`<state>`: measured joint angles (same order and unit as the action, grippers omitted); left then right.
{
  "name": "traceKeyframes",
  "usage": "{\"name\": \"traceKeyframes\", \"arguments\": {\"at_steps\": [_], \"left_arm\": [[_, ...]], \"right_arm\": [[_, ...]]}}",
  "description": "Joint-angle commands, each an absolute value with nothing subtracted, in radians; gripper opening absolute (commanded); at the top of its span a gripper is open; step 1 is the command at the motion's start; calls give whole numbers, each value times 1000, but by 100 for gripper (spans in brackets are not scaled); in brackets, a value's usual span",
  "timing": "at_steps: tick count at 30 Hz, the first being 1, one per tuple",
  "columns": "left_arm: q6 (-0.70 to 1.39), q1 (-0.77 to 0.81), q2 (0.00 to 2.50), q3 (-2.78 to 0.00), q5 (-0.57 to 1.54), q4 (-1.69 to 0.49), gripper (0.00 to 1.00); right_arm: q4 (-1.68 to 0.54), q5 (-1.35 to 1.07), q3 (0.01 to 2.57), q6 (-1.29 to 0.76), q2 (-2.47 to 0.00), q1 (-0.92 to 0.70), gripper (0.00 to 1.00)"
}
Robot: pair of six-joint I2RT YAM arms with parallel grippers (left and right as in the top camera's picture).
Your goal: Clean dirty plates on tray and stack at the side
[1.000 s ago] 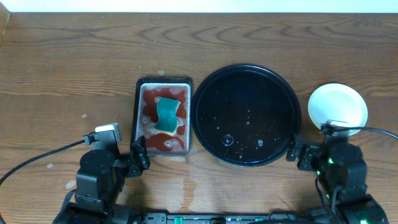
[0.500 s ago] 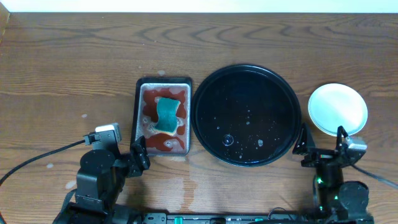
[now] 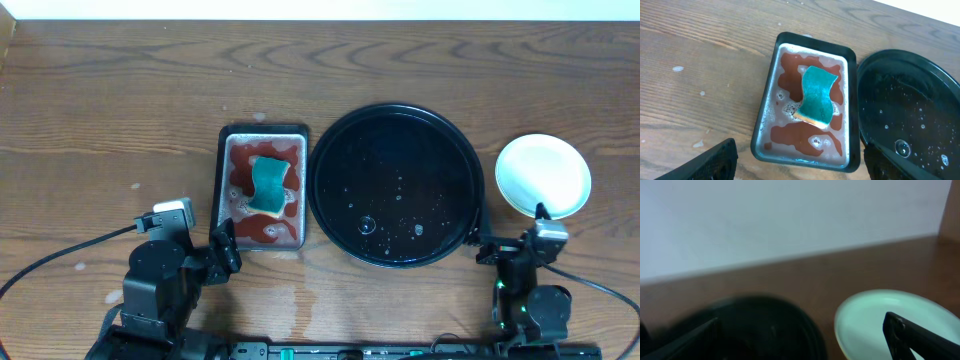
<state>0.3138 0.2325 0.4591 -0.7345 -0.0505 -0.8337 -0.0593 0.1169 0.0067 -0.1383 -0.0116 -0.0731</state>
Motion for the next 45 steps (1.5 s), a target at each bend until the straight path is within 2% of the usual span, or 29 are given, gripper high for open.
{"name": "traceKeyframes", "arguments": {"at_steps": [1, 37, 45], "left_arm": [[315, 229, 456, -730, -41, -834, 82], [315, 229, 455, -730, -41, -834, 82], [274, 169, 350, -692, -55, -892, 82]], "right_arm": [[-68, 103, 5, -21, -5, -63, 99], [-69, 51, 5, -21, -6, -66, 99], [-69, 51, 5, -21, -6, -66, 99]]}}
